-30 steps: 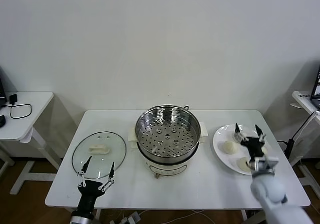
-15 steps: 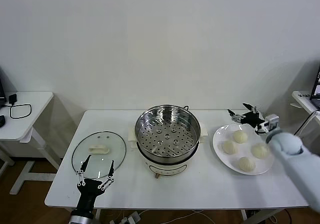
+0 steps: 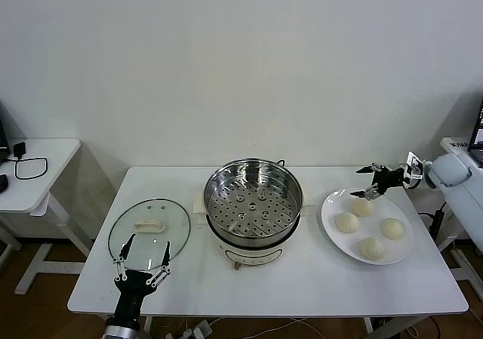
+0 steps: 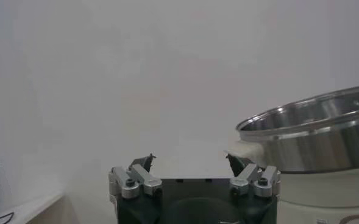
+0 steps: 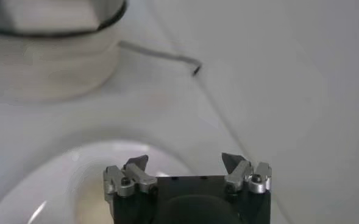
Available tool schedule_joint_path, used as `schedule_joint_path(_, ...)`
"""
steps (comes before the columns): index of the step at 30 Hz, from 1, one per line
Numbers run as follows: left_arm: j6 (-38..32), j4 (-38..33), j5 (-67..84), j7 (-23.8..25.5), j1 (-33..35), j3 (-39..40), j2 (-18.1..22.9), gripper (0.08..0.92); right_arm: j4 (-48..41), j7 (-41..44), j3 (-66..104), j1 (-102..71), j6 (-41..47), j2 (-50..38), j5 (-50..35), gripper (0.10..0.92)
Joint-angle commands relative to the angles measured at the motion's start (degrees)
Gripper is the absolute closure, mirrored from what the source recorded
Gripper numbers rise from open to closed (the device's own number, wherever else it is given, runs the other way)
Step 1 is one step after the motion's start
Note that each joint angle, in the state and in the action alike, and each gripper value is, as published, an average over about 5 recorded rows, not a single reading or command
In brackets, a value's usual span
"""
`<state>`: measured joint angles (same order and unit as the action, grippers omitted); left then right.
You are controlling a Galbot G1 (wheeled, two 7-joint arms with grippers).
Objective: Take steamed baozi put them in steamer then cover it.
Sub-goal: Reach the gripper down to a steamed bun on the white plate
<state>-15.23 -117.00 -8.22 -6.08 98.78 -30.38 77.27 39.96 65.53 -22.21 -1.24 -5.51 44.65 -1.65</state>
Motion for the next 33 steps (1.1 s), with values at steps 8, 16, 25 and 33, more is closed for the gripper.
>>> schedule_joint_path(8, 0.0, 0.2, 0.0, -0.3, 0.1, 0.3, 0.4, 0.177, -16.8, 5.6, -4.6, 7.7, -6.8, 12.4, 26.4, 0.203)
schedule_joint_path(16, -0.4, 0.7, 0.0, -0.5, 0.2, 0.3, 0.4, 0.177, -19.8, -0.8, -4.7, 6.6, -7.5, 14.9, 27.5, 0.203)
schedule_joint_path(25, -0.4, 0.8, 0.0, -0.7, 0.1, 0.6, 0.4, 0.177, -20.8, -6.6, -4.8, 5.1, -9.8, 15.4, 29.5, 0.203)
schedule_joint_path(33, -0.4, 0.8, 0.0, -0.8, -0.2, 0.7, 0.4, 0.177, -21.4, -8.9, -4.8, 4.4, -10.2, 15.8, 29.5, 0.204)
